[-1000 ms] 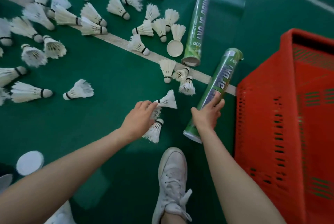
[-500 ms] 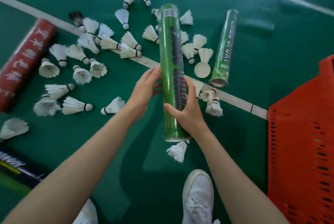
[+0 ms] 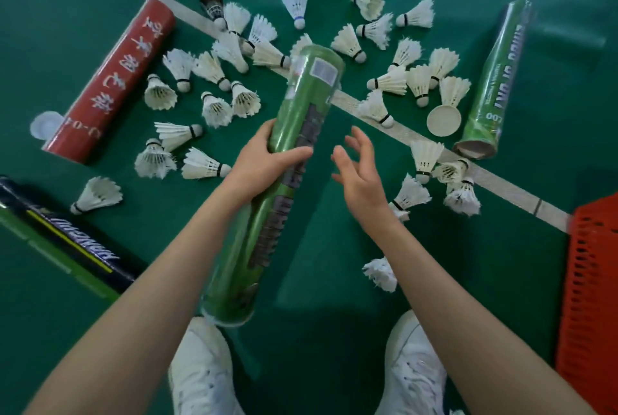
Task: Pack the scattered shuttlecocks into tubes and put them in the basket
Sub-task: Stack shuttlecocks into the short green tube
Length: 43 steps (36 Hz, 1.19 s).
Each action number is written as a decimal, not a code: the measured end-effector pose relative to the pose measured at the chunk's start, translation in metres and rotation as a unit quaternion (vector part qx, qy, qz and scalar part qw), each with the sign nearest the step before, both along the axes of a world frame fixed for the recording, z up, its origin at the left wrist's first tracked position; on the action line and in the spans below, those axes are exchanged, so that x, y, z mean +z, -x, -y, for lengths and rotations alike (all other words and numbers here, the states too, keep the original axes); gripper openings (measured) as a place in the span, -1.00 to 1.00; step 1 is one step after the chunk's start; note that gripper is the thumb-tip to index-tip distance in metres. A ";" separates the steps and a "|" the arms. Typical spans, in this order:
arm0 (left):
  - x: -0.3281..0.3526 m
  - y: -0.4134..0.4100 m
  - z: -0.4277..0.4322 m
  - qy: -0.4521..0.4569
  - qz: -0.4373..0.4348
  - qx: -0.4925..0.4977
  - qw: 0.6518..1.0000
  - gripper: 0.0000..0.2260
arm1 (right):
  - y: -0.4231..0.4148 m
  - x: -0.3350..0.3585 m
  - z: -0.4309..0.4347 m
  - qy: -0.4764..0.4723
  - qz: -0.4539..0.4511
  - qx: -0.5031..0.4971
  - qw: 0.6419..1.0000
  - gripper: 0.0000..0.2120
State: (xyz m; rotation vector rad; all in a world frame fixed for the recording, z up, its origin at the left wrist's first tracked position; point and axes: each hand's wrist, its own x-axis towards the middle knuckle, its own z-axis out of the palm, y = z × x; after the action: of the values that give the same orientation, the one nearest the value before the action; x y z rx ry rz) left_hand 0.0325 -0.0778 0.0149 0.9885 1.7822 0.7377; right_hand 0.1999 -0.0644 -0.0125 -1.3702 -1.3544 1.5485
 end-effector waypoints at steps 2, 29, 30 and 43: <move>0.008 0.005 0.014 0.024 -0.051 -0.069 0.996 -0.40 | 0.007 0.006 -0.009 -0.016 -0.021 -0.044 0.999 -0.42; -0.016 0.104 0.161 0.178 -0.314 -0.025 0.932 -0.21 | 0.108 -0.060 -0.001 -0.127 0.371 0.341 0.854 -0.47; -0.017 0.103 0.162 0.172 -0.310 -0.018 0.935 -0.21 | 0.109 -0.062 -0.001 -0.120 0.362 0.324 0.866 -0.55; -0.022 0.101 0.178 0.118 -0.271 -0.010 0.955 -0.25 | 0.086 -0.017 0.005 -0.156 0.115 0.118 0.974 -0.90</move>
State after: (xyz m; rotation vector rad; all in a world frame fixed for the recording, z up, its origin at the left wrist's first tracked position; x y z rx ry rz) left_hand -0.0682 -0.2560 -0.0073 1.1106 2.2625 0.2333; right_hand 0.1141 -0.0692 -0.0299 -1.2540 -1.8727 1.2751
